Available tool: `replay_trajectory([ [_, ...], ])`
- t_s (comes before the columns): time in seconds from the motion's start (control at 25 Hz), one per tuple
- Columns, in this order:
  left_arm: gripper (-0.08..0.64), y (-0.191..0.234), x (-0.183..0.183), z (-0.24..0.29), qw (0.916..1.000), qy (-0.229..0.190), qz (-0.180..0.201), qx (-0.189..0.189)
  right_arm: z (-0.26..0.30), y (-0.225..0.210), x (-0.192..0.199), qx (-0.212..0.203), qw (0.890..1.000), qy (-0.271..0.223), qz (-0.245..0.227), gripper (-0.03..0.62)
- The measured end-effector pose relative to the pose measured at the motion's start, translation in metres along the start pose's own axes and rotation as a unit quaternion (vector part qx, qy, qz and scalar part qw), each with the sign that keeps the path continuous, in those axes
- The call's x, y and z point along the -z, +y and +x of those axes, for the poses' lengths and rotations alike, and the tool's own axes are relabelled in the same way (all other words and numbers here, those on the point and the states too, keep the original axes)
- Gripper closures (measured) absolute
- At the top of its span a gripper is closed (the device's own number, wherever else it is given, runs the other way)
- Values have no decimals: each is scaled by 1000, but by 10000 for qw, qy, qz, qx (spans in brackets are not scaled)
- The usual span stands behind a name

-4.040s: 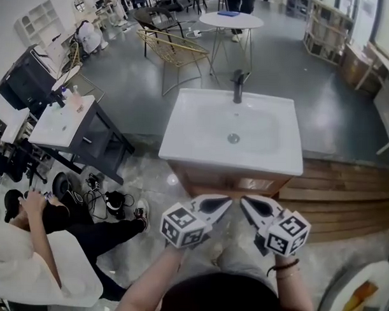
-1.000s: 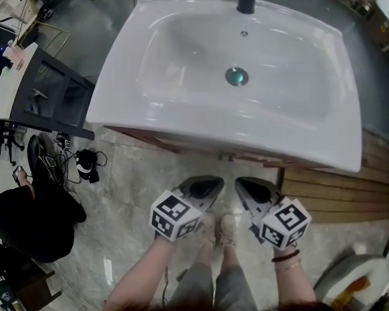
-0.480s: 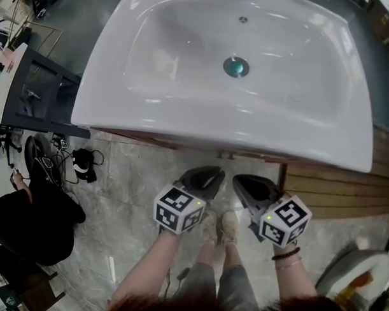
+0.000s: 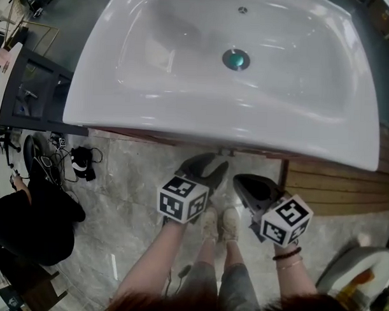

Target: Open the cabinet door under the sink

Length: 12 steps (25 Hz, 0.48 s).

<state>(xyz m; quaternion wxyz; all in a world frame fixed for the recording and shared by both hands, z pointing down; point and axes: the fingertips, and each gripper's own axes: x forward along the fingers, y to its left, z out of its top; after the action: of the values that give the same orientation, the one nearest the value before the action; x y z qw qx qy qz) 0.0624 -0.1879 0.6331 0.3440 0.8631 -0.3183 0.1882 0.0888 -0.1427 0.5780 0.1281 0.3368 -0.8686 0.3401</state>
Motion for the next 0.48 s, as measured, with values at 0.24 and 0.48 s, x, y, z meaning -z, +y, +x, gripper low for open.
replay_trajectory([
  [0.24,388,10,-2,7,9999,-51,-63,-111,2,0,6,-18,10000,27,11,587],
  [0.48,390,19,-7,11,9997,-128,-19,-207,3,-1,12,-40,9999,-2,119,586],
])
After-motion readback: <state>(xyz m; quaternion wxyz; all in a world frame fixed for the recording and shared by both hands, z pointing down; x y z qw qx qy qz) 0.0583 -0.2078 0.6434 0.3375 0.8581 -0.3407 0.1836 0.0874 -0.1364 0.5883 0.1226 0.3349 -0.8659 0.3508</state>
